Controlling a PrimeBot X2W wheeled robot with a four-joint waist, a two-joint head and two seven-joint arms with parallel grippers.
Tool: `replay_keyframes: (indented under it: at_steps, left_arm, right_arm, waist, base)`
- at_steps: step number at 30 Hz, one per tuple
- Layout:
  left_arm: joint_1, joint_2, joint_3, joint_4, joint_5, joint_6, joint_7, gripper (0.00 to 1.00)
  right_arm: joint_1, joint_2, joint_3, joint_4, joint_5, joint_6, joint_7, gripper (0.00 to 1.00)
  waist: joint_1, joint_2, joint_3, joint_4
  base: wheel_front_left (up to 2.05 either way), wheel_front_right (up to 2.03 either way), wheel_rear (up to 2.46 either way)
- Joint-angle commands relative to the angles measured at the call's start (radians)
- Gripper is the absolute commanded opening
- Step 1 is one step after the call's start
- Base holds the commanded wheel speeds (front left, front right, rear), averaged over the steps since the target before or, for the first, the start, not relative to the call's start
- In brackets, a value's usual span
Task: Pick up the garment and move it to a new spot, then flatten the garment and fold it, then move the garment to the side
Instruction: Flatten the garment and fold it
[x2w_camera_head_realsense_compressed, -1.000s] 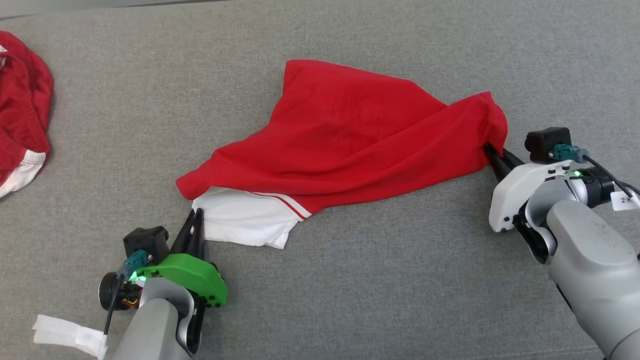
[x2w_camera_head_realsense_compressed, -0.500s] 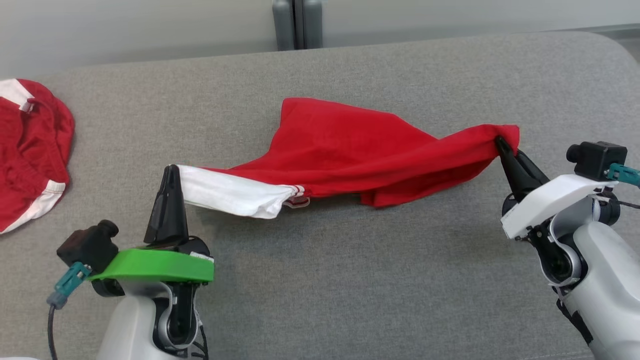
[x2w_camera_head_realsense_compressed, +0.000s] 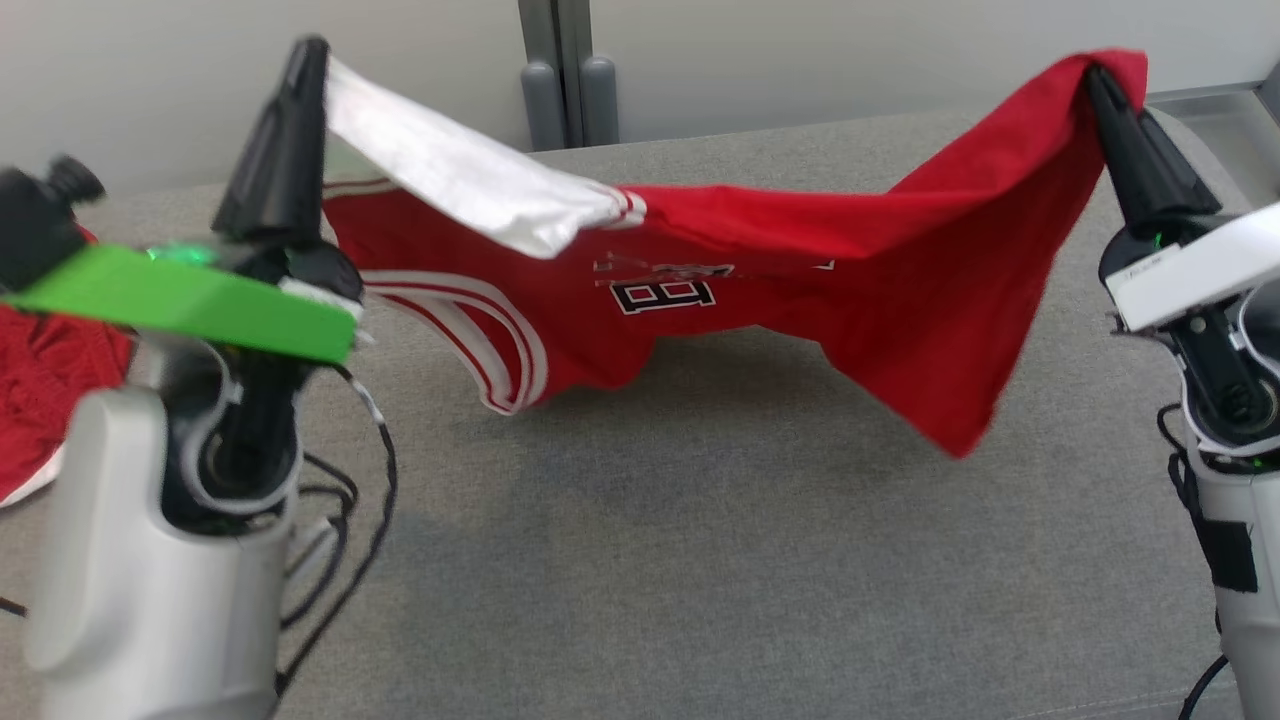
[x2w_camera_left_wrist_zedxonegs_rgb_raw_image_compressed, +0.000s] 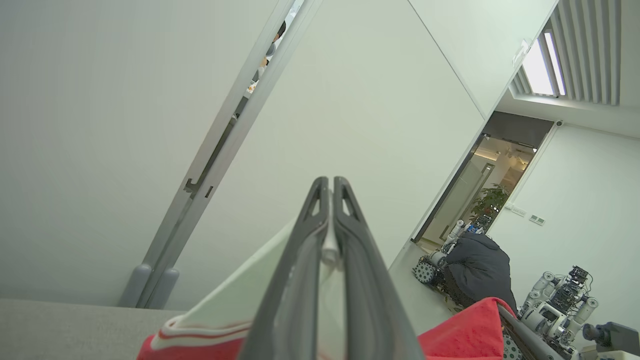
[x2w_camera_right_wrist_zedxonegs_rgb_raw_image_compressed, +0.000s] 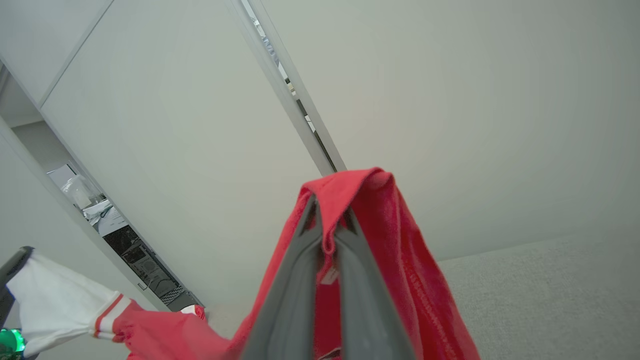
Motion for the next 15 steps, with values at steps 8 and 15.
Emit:
replay_keyframes:
  at_steps: [8, 15]
  left_arm:
    - [-0.347, 0.081, 0.045, 0.093, 0.005, 0.058, 0.117, 0.0]
    - [-0.538, 0.125, 0.023, 0.179, 0.085, 0.04, 0.097, 0.0]
  right_arm:
    - [-0.19, 0.085, -0.056, -0.058, -0.102, 0.0, 0.21, 0.0]
    - [-0.346, 0.166, -0.074, 0.06, -0.176, 0.0, 0.245, 0.0]
  waist:
    - [0.0, 0.0, 0.107, -0.07]
    - [0.0, 0.0, 0.27, -0.124]
  base:
    - [0.0, 0.0, 0.0]
    - [0.0, 0.0, 0.0]
